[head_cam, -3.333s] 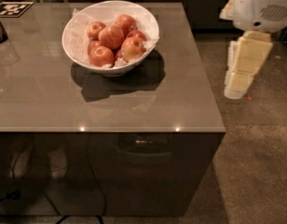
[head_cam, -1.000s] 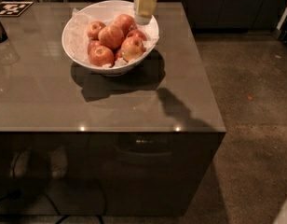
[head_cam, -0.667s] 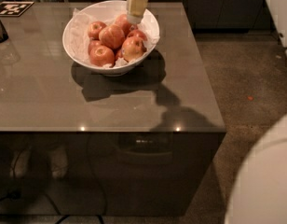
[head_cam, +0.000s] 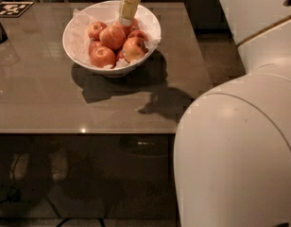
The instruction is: Pick apple from white bowl
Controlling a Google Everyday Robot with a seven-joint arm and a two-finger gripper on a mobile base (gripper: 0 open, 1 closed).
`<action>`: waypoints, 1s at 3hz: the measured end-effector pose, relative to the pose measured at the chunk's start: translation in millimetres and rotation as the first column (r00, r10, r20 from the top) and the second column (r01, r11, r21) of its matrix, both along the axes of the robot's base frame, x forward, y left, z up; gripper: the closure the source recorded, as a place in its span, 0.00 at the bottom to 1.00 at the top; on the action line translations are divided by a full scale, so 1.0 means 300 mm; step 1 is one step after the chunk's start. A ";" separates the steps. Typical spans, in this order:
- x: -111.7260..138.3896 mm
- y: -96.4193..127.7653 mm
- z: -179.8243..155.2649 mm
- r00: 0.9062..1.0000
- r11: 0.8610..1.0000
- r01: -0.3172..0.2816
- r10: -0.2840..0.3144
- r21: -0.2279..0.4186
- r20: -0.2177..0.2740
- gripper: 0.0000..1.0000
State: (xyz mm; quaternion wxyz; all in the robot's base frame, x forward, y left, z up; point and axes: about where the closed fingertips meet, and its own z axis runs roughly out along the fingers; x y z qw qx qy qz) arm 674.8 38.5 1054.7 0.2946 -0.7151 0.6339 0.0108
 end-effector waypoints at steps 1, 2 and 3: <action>0.012 0.024 -0.004 1.000 1.000 -0.010 0.010 0.004 0.010 0.00; 0.013 0.024 -0.004 1.000 1.000 -0.010 0.010 0.004 0.010 0.00; 0.059 0.099 -0.130 0.997 0.999 -0.039 0.040 0.016 -0.067 0.00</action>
Offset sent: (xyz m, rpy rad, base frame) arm 0.0240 0.0568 -0.0625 0.0357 0.1533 0.1083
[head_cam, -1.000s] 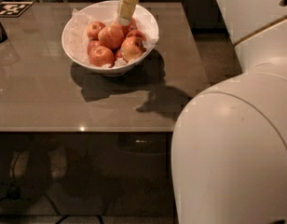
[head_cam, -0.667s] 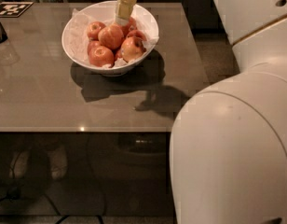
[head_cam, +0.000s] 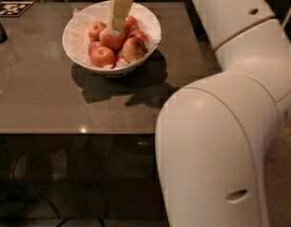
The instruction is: Pick apple from white bowl
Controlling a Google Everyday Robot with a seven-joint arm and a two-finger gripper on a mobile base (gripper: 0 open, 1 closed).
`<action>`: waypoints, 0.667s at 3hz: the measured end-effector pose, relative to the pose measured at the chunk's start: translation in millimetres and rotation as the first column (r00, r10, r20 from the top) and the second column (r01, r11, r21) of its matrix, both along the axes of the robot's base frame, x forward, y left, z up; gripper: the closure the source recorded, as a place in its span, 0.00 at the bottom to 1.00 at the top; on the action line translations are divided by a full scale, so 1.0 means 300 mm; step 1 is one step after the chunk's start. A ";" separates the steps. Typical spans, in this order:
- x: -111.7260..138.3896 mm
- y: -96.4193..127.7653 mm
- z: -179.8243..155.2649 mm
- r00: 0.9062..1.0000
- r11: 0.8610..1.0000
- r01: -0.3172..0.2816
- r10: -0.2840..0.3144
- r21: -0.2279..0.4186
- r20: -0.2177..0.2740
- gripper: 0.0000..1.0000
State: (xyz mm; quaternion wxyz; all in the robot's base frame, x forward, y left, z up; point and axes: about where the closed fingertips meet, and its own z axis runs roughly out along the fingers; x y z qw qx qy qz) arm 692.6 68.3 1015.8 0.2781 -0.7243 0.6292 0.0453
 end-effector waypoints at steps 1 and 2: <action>0.053 0.045 -0.119 0.997 1.000 -0.012 0.013 0.011 -0.070 0.00; 0.074 0.061 -0.121 0.999 1.000 -0.008 0.009 0.024 -0.054 0.00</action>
Offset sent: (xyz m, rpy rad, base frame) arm 0.0122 0.0103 -0.0279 0.0075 0.0552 0.0100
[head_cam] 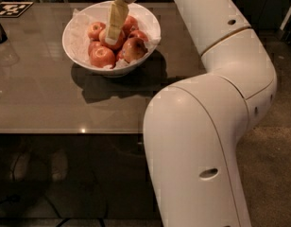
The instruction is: Pick apple from white bowl
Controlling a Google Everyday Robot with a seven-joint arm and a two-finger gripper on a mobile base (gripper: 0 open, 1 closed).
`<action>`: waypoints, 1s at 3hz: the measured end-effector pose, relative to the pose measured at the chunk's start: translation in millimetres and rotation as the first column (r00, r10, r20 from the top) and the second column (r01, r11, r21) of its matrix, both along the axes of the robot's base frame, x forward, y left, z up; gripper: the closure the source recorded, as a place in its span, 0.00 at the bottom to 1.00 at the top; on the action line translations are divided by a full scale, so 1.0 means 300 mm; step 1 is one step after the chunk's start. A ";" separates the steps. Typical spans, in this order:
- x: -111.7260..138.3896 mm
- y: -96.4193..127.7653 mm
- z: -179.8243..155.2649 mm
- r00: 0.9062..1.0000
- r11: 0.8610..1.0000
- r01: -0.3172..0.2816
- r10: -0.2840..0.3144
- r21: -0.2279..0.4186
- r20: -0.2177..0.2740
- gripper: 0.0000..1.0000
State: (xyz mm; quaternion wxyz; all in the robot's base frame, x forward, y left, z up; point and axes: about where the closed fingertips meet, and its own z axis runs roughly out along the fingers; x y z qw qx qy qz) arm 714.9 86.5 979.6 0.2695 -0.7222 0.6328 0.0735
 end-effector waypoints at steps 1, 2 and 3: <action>0.019 -0.006 -0.018 1.000 1.000 0.005 -0.005 0.025 -0.004 0.00; 0.034 0.009 -0.061 1.000 1.000 -0.004 0.004 0.028 -0.026 0.00; 0.048 0.024 -0.107 0.999 0.999 -0.018 0.020 0.027 -0.047 0.00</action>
Offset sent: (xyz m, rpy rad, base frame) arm 0.0158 -0.0020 -0.0294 0.0023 0.0871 0.0255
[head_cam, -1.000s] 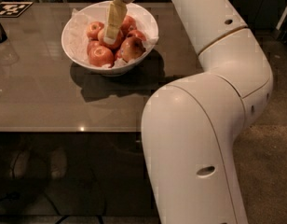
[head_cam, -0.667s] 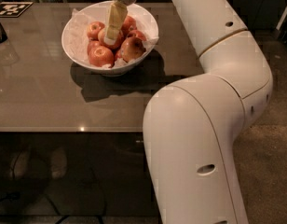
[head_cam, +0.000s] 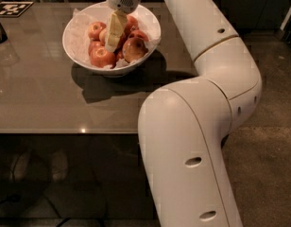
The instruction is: Pick apple from white bowl
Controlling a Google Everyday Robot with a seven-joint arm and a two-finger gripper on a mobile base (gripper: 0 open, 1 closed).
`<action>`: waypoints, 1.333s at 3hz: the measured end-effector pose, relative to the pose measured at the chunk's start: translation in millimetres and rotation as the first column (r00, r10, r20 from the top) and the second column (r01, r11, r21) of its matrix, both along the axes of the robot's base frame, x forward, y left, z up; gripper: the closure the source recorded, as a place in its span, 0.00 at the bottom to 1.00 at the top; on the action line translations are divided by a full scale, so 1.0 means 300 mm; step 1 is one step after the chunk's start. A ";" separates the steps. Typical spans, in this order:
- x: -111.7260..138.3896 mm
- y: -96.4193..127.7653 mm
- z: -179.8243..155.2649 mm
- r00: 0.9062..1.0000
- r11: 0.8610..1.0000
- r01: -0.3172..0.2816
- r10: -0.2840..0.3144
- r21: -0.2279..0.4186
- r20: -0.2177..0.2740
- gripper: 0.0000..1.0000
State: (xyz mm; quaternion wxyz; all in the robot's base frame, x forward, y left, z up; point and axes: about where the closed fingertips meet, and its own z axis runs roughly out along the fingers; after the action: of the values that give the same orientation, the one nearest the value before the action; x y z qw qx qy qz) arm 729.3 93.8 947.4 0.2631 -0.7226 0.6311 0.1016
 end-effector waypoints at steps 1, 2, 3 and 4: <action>0.009 0.013 -0.027 1.000 1.000 -0.015 0.015 -0.007 -0.005 0.00; 0.019 0.005 -0.045 1.000 1.000 -0.023 0.023 -0.016 0.001 0.00; 0.033 0.021 -0.049 1.000 1.000 -0.019 0.019 -0.006 0.010 0.18; 0.042 0.031 -0.054 1.000 1.000 -0.018 0.018 0.000 0.015 0.43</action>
Offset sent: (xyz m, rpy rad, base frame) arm -0.0020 -0.0157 -0.0160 -0.0573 0.0185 0.0431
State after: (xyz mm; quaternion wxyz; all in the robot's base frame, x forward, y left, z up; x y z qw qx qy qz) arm 741.8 103.0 931.2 0.2667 -0.7289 0.6228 0.0984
